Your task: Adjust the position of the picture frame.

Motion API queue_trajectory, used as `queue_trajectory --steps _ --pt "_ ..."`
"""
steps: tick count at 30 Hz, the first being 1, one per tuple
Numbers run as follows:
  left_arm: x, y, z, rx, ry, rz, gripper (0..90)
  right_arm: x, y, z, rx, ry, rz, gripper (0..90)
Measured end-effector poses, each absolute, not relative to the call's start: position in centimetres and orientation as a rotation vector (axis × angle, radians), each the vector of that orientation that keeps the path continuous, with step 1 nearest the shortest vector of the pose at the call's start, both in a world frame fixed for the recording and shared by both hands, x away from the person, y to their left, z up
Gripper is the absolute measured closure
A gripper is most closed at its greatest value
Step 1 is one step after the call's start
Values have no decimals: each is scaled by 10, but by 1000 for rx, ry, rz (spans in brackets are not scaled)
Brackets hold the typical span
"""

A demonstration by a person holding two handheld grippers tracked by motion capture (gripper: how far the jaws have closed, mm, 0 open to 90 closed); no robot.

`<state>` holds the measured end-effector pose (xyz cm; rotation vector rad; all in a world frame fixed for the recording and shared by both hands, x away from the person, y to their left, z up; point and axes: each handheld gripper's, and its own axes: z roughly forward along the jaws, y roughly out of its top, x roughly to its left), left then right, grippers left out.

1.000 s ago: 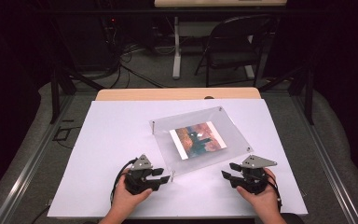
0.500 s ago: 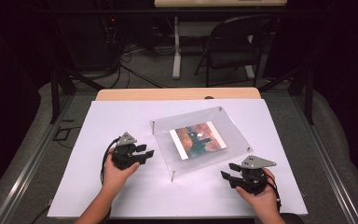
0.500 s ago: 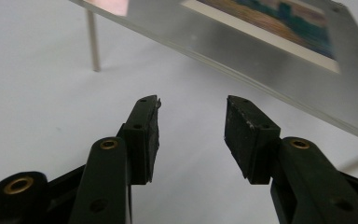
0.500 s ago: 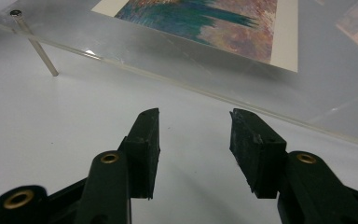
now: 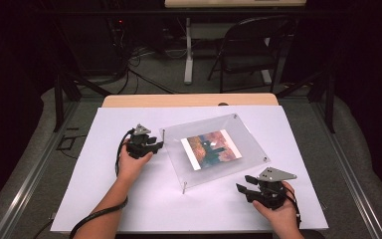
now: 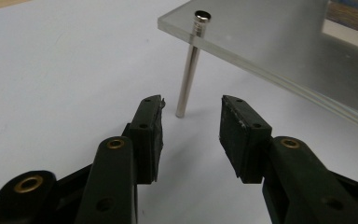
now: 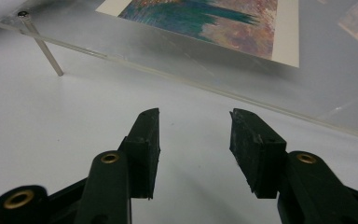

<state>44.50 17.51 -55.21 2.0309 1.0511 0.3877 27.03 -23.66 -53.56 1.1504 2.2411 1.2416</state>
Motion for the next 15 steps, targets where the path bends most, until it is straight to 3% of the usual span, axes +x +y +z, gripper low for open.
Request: queue_trajectory --steps 15 --pt "466 161 -559 2078 1020 371 767 258 -241 -536 1167 2223 1253 523"
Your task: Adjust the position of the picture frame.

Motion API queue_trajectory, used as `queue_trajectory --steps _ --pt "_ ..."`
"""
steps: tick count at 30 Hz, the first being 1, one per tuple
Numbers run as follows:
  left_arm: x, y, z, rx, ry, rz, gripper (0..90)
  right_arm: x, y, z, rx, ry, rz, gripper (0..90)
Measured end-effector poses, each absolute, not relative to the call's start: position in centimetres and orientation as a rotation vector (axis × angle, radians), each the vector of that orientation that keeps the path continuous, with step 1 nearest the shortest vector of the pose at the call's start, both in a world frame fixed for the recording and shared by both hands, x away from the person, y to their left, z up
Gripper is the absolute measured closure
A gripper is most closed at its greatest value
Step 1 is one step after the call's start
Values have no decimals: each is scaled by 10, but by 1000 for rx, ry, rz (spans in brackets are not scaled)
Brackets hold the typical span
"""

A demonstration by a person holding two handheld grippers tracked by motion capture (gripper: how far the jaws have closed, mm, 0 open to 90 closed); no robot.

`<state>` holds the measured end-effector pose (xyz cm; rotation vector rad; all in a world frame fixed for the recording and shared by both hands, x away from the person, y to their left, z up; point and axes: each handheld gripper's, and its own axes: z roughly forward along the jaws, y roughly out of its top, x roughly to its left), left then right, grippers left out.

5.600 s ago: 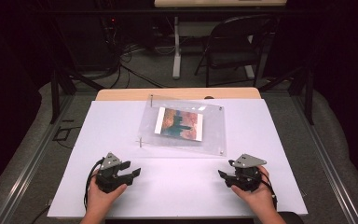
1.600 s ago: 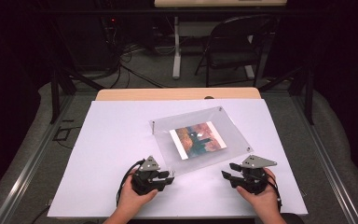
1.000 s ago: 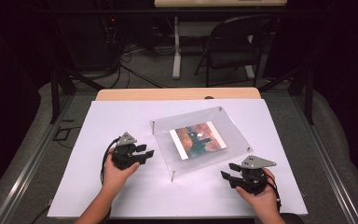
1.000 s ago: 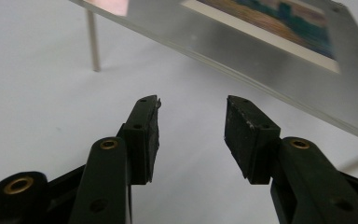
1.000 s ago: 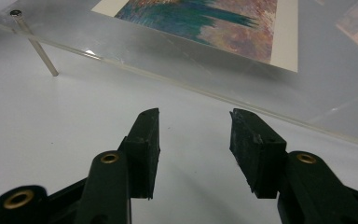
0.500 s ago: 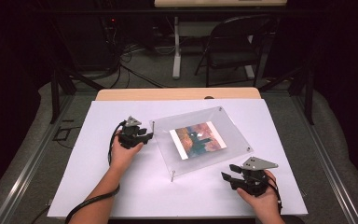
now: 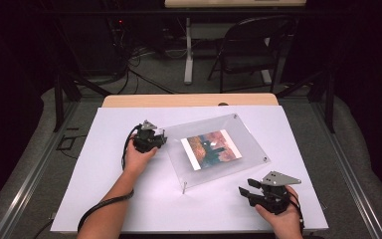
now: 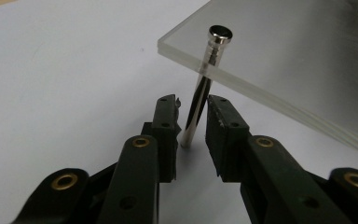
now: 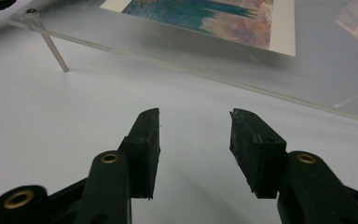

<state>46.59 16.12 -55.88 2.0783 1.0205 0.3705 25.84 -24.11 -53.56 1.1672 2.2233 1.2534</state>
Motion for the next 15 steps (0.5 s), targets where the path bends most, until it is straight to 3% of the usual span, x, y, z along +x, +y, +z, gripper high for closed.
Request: queue_trajectory --steps 5,15 --pt "469 158 -559 2091 1031 372 827 256 -236 -536 1160 2241 1259 523" --pt "466 160 -552 2096 1022 335 838 253 -220 -539 1139 2297 1305 559"
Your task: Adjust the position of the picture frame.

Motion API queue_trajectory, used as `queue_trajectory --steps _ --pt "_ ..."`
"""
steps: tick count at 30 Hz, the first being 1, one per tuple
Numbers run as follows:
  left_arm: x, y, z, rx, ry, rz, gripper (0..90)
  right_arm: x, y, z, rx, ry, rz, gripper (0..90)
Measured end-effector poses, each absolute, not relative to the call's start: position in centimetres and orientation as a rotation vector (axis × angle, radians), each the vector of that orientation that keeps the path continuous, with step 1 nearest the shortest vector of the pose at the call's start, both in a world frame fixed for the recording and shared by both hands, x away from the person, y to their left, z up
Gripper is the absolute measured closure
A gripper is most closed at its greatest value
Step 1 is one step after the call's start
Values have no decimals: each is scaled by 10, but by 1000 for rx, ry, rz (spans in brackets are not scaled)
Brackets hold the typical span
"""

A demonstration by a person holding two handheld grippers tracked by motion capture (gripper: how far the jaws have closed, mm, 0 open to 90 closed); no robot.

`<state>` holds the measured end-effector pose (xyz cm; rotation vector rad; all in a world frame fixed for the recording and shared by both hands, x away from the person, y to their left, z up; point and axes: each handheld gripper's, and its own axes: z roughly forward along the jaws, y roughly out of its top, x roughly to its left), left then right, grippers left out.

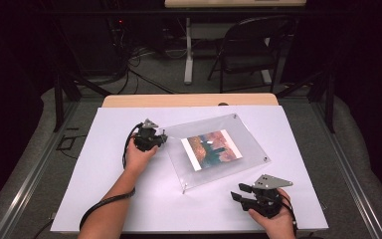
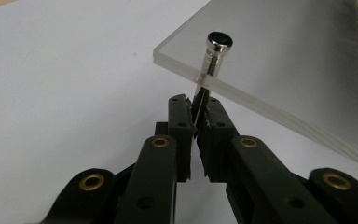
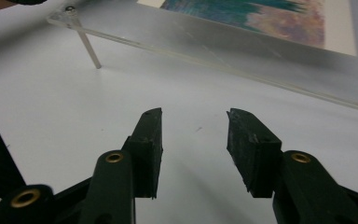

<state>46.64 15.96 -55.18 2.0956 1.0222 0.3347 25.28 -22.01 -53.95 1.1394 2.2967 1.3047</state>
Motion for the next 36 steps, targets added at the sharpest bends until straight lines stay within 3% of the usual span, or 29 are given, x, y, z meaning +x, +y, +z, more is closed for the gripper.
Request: queue_trajectory --steps 20,28,36 --pt "438 162 -527 2117 1057 292 834 249 -127 -553 953 2489 1479 724" --pt "431 163 -526 2122 1072 278 834 259 -116 -551 949 2475 1514 728" --pt "424 165 -528 2109 1065 273 834 261 -107 -557 928 2503 1491 821"
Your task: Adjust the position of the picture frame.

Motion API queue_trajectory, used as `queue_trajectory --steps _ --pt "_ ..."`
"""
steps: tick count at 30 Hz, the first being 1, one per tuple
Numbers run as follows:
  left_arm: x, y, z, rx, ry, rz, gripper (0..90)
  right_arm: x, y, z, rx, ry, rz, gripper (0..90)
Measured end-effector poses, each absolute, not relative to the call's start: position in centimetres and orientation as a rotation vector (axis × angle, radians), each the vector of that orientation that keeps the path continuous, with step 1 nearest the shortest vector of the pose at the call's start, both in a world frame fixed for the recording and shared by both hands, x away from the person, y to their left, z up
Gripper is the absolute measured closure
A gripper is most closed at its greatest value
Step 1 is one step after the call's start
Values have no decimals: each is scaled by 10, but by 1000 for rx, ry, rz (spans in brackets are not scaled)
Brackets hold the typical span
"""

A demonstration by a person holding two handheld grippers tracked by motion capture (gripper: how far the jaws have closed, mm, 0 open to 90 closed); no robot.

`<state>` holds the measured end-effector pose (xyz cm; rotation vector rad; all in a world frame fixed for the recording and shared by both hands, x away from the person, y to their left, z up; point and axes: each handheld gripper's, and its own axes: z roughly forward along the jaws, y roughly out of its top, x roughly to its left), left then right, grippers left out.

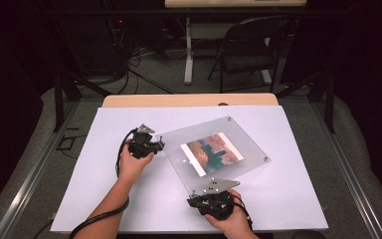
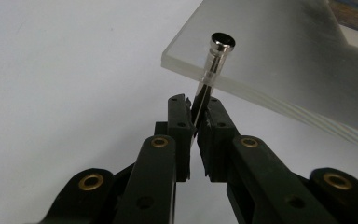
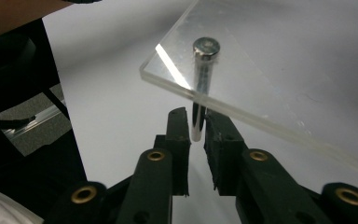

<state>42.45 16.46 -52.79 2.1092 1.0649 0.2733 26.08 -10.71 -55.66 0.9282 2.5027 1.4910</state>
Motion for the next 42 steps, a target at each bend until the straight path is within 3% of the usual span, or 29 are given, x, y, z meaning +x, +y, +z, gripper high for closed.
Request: queue_trajectory --steps 11,19,28,42 --pt "410 176 -534 2095 1035 289 842 261 -113 -554 884 2533 1412 855" --pt "379 192 -524 2039 994 271 854 283 -158 -544 1132 2378 1460 856" --pt "343 183 -519 2021 948 196 854 290 -193 -534 1235 2275 1434 856" --pt "323 177 -524 2028 943 173 854 311 -201 -542 1300 2247 1335 855"
